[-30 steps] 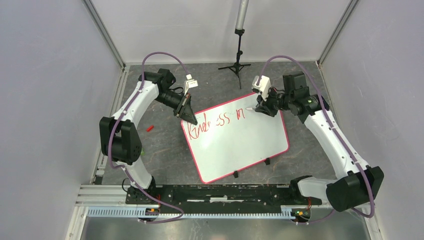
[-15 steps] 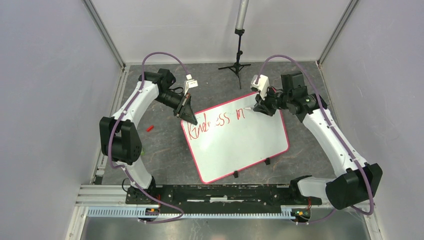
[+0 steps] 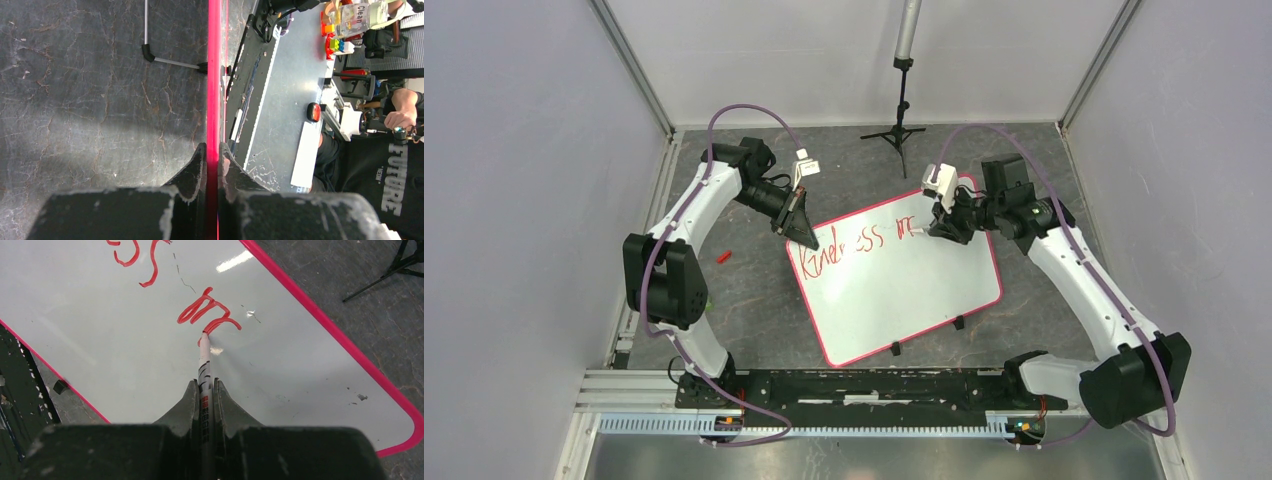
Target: Write a sentence on the whiteboard
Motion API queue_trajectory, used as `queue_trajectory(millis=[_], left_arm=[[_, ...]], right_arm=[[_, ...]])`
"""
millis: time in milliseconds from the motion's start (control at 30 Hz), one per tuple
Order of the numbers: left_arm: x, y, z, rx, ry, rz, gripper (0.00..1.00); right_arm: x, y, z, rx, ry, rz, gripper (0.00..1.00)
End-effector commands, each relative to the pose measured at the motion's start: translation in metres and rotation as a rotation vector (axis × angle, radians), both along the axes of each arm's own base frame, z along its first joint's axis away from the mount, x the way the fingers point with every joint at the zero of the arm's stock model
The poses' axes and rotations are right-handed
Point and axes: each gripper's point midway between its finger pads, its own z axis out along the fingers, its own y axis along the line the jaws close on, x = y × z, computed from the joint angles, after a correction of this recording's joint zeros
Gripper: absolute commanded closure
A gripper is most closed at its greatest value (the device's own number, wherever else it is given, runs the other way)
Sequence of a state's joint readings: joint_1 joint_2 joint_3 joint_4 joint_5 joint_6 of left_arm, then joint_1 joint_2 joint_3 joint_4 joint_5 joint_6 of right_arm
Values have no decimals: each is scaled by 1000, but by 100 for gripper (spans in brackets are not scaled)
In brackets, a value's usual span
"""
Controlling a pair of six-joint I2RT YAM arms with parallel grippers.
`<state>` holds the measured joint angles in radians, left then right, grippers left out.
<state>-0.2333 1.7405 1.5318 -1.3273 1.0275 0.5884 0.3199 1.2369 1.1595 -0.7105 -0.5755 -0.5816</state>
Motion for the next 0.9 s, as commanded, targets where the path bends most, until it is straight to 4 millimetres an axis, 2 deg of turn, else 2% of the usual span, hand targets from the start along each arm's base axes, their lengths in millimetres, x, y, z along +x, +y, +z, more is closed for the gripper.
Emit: queue_trajectory(millis=[0, 400, 733, 867], left_arm=[[7, 8, -18, 115, -70, -10, 98], [7, 8, -20, 117, -67, -11, 97], [7, 8, -20, 119, -66, -10, 98], [7, 8, -20, 120, -69, -10, 98]], right_arm=[[1, -9, -4, -47, -27, -14, 100], [21, -18, 14, -58, -78, -58, 100], [37, -12, 33, -17, -110, -78, 100], [36, -11, 32, -12, -99, -74, 100]])
